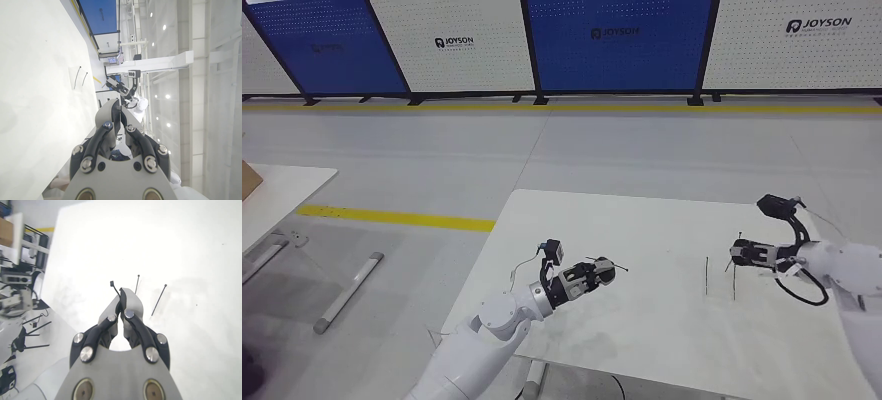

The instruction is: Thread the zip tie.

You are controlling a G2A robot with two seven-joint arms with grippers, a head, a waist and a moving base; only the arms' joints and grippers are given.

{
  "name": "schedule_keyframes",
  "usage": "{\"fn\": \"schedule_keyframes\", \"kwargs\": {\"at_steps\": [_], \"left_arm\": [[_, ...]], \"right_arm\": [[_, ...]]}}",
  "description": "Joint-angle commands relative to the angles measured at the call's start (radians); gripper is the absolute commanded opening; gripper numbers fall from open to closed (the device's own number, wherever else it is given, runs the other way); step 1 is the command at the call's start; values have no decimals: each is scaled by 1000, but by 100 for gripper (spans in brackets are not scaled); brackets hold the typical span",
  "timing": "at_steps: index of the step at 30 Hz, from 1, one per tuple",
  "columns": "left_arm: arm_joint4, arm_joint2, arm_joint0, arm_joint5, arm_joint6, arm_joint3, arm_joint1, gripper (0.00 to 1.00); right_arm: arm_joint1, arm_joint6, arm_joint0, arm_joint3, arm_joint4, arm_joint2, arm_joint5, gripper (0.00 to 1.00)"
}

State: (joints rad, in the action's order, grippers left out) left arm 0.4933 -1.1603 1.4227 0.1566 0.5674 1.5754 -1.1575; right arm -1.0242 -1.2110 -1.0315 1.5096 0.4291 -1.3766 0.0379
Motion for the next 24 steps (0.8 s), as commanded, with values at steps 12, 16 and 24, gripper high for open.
{"fn": "schedule_keyframes", "kwargs": {"at_steps": [12, 16, 24], "left_arm": [[0, 0, 0, 0, 0, 0, 0, 0], [0, 0, 0, 0, 0, 0, 0, 0], [0, 0, 0, 0, 0, 0, 0, 0]], "right_arm": [[6, -5, -51, 54, -21, -46, 9, 0], [-5, 91, -75, 67, -12, 16, -23, 0], [-29, 433, -175, 235, -79, 71, -69, 0]]}}
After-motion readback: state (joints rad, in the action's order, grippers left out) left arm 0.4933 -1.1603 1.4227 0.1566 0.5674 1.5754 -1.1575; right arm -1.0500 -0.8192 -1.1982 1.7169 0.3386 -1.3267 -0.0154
